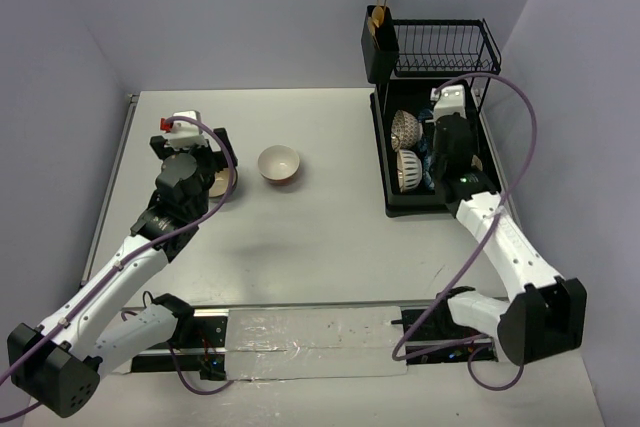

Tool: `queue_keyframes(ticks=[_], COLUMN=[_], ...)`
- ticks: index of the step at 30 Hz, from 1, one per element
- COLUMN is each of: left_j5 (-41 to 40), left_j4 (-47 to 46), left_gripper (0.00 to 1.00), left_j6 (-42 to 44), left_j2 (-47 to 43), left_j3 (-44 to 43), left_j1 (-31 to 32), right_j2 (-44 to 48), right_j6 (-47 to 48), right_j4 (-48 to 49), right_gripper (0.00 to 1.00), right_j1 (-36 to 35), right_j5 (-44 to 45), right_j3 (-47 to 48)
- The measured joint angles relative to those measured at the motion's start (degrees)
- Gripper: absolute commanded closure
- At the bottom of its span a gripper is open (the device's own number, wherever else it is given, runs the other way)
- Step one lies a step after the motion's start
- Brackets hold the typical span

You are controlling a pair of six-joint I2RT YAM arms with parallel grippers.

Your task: Load the bowls into the dish rack

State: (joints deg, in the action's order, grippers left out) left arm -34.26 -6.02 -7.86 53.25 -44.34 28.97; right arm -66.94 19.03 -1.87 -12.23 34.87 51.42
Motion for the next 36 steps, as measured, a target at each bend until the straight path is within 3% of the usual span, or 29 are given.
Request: queue_keyframes(ticks=[9, 11, 18, 23, 30, 36], left_j5=[1.68, 2.01, 2.36, 1.97, 3.02, 7.72], left_j4=[1.64, 2.36, 6.19, 11.56, 19.1, 24.96], left_gripper=[0.01, 0.01, 0.01, 0.01, 0.01, 0.01], left_j6=[-1.66, -2.36, -6.49, -10.82, -18.01, -24.68], left_j2=[1.75, 2.86, 7.54, 12.13, 16.55, 17.73], left_j3=[-0.33, -0.79, -3.93, -8.52, -13.27, -15.04], left_j1=[0.0, 0.0, 0.0, 0.0, -1.44, -8.76], right_j2=[5.55, 6.64, 12.41, 18.03, 25.18, 25.81], right_j6=[-17.53, -21.11, -29.83, -34.27, -38.95, -40.59], right_j4=[-6.25, -6.32, -2.95, 0.15, 3.32, 5.29], right_gripper=[0.26, 0.2, 0.13, 0.0, 0.0, 0.02], right_j1=[-0.09, -0.17, -0.28, -0.26, -0.26, -0.26], right_j5=[-19.19, -22.88, -32.63, -35.06, -36.04, -39.06], right_j3=[1.97, 1.33, -3.08, -8.22, -11.76, -12.13])
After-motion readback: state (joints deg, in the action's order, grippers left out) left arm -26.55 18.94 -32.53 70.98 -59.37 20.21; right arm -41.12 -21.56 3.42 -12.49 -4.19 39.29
